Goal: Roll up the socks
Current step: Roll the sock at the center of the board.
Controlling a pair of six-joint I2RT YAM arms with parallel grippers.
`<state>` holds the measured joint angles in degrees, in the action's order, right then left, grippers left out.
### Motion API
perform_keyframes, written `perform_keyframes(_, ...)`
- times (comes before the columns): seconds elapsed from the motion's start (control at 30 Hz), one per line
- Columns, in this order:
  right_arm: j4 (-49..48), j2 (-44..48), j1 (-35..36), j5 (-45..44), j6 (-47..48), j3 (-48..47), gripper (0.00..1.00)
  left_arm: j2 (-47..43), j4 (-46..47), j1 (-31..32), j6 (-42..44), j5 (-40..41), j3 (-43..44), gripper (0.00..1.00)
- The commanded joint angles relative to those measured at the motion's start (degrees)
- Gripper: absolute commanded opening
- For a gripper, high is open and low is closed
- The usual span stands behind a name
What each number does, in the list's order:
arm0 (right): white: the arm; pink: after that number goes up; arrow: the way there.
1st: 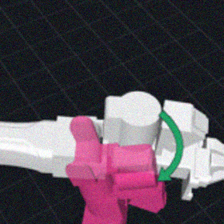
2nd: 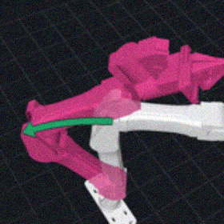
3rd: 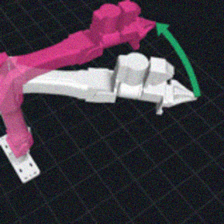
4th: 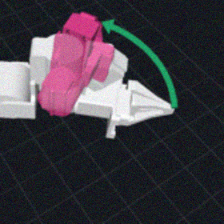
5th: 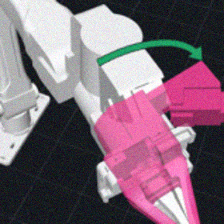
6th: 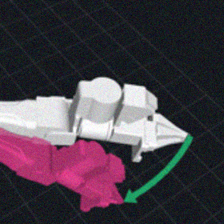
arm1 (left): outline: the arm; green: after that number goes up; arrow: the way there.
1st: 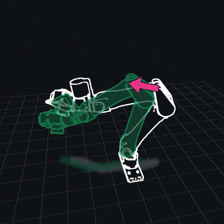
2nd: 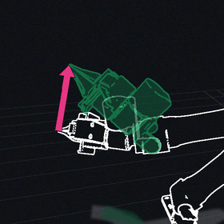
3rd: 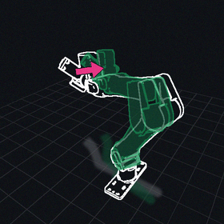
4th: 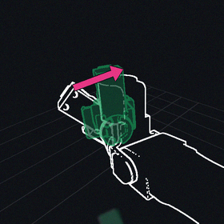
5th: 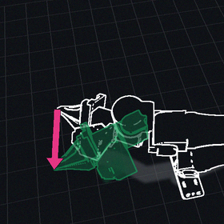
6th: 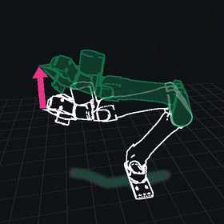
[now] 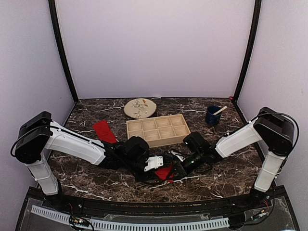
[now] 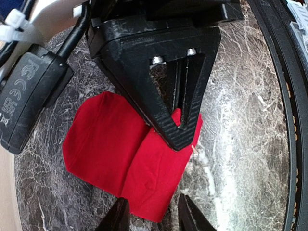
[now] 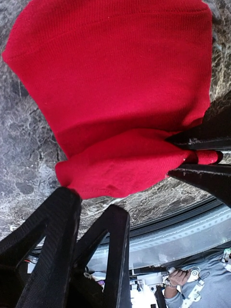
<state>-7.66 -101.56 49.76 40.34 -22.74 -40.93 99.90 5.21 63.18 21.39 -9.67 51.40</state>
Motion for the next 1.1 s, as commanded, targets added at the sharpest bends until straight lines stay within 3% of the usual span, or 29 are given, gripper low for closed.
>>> perform_keyframes(0.0, 6.1, -2.3, -0.2, -0.4, 1.0, 0.3, 0.00, 0.8, 0.6, 0.8, 2.9, 1.6, 1.3, 0.37)
perform_keyframes(0.73, 9.8, -3.7, -0.6, 2.5, 3.3, -1.4, 0.00, 5.0, -2.3, 1.8, 6.2, 2.0, 3.3, 0.34)
perform_keyframes(0.83, 10.1, -4.0, -0.7, 2.6, 3.6, -1.7, 0.00, 5.6, -3.0, 1.8, 6.1, 2.0, 4.0, 0.28)
perform_keyframes(0.97, 10.5, -4.0, -0.8, 2.4, 3.8, -1.8, 0.00, 6.9, -5.0, 1.9, 6.3, 1.9, 5.4, 0.08)
perform_keyframes(1.07, 10.8, -3.8, -1.1, 2.1, 3.9, -1.7, 0.01, 7.4, -5.4, 1.9, 6.1, 1.6, 5.9, 0.00)
